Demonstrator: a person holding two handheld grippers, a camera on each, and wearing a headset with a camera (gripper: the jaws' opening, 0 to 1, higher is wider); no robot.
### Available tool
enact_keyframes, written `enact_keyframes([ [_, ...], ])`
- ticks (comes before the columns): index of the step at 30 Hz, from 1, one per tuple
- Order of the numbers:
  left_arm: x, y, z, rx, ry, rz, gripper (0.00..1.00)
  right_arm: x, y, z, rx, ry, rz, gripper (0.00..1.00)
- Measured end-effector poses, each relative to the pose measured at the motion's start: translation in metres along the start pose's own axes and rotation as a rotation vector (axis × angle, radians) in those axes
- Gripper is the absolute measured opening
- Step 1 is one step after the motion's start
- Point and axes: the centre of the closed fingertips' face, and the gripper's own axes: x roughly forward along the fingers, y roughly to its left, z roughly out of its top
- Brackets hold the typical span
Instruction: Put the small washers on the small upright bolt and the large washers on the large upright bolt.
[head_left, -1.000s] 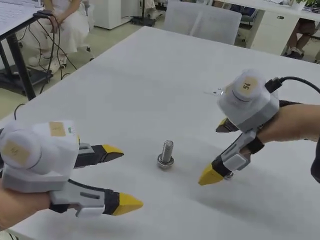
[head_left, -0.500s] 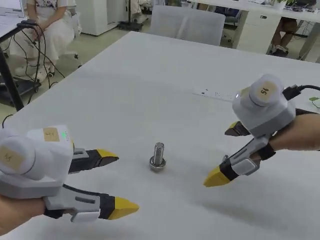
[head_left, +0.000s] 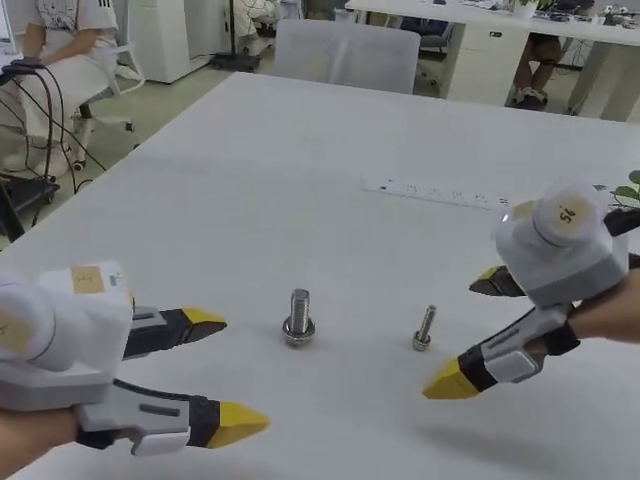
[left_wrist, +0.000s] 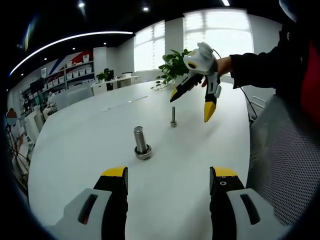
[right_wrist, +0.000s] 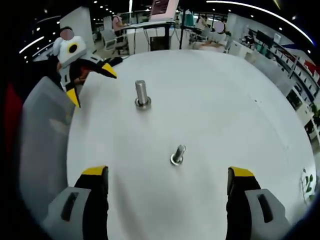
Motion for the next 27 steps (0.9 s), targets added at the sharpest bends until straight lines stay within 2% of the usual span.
enact_keyframes([
  [9, 0.001, -0.002, 0.004, 0.004, -0.002, -0.009, 0.66, -0.015, 0.012, -0.012, 0.036, -0.056, -0.04, 1.0],
  [16, 0.0, -0.005, 0.005, 0.005, -0.002, -0.014, 0.66, -0.025, 0.027, -0.021, 0.064, -0.104, -0.061, 1.0],
  [22, -0.003, -0.01, 0.006, 0.005, -0.002, -0.019, 0.66, -0.03, 0.042, -0.02, 0.062, -0.161, -0.079, 1.0],
  [27, -0.007, -0.014, 0.004, -0.004, -0.005, -0.02, 0.67, -0.029, 0.054, -0.022, 0.062, -0.18, -0.076, 1.0],
])
